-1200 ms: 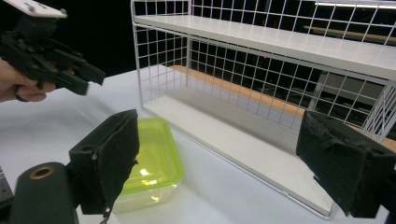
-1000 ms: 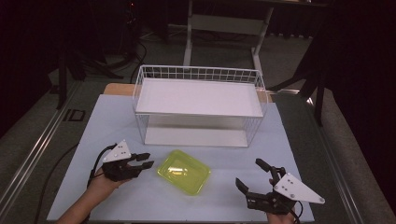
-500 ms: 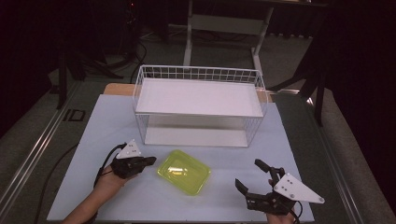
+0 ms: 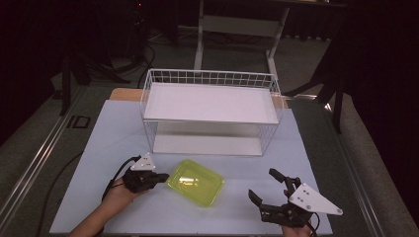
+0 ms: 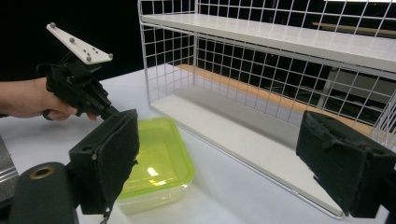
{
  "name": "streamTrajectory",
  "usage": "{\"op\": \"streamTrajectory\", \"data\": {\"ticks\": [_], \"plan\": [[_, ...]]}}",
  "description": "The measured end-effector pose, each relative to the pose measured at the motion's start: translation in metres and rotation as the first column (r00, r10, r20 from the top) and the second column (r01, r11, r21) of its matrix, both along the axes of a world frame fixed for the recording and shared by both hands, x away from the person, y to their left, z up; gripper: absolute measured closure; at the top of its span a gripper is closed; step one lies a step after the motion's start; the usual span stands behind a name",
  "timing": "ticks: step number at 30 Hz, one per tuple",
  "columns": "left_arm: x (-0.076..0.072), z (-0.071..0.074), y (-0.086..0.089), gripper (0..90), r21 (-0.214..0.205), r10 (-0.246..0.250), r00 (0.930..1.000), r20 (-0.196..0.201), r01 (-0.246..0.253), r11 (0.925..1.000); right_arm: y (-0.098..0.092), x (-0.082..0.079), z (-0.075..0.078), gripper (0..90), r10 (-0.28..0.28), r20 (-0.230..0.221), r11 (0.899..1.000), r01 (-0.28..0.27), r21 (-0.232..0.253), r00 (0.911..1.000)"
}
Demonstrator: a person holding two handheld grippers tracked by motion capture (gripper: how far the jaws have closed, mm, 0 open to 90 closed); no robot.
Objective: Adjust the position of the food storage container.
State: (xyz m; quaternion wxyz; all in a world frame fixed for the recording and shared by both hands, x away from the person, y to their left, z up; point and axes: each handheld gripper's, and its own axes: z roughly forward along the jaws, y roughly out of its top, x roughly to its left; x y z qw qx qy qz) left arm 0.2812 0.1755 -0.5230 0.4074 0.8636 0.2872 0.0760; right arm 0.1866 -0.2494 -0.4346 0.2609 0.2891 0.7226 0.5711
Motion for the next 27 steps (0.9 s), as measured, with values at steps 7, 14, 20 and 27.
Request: {"op": "streamTrajectory", "data": {"ticks": [7,14,20,27], "plan": [[-0.017,0.004,-0.009,90.0,-0.012,-0.037,0.9993,-0.011,0.037,0.9993,0.000,0.000,0.000,13.4,0.001,-0.002,1.000,-0.001,0.003,1.0000],[-0.024,0.006,-0.012,90.0,0.009,-0.027,0.9996,-0.003,0.027,0.9996,0.001,0.000,0.000,13.5,0.008,-0.005,1.000,-0.008,0.000,1.0000],[-0.014,0.002,-0.011,90.0,0.001,-0.001,0.9996,-0.030,0.001,1.0000,0.001,0.000,0.000,13.4,0.011,-0.006,1.000,-0.011,0.003,0.9999],[-0.016,-0.005,-0.023,90.0,-0.002,-0.034,0.9975,-0.063,0.034,0.9994,0.001,0.002,-0.001,13.5,0.014,-0.014,1.000,-0.013,0.004,0.9998]]}}
